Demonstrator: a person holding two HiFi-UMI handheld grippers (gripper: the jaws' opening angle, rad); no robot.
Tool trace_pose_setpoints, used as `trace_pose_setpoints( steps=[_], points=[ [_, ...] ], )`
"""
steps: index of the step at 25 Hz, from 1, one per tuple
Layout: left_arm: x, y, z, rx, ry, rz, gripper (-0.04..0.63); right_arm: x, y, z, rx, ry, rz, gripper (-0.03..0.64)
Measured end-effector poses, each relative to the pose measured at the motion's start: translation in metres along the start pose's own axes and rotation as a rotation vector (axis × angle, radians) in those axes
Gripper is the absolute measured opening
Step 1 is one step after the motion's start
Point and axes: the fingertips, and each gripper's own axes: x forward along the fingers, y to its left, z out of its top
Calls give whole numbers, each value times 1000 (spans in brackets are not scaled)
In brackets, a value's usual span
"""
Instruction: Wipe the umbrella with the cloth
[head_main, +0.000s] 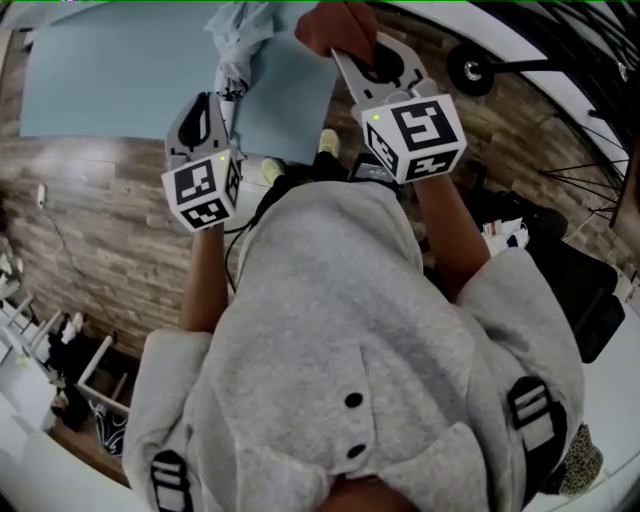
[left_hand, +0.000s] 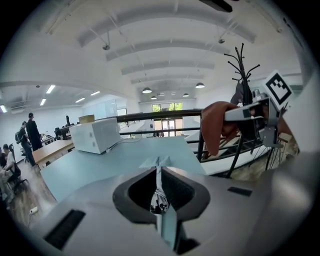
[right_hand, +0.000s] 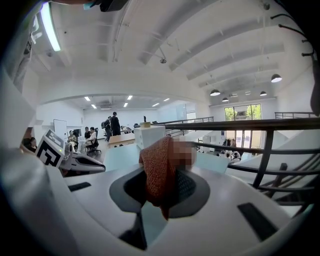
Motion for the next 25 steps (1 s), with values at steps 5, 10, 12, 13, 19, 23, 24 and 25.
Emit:
trace_pose_setpoints(
  steps=[5,10,12,13,19,23,24,25],
  points=[
    [29,6,-46,-18,138,-42,129,21,-1,-12,-14,35,-13,75],
    [60,10,-105,-3,291,-146,217,48,0,-31,-27,92,-57,75],
    [74,11,-128,-4,347,-192,236,62,-1,-40,-22,116,-83,75],
    [80,11,-137,-1,370,-209,241,70,-2,-43,-20,126,-95,75],
    [97,11,-177,60,474,-239,241,111,-2,-76,-3,192,-115,75],
    [99,11,-183,67,491,-273,195,127,-6,-98,5,243,-127,75],
    [99,12,-184,63,490,-280,186,132,-7,-103,1,253,-132,75],
    [98,14,-184,62,488,-285,169,137,-7,-107,-5,264,-136,75]
  ],
)
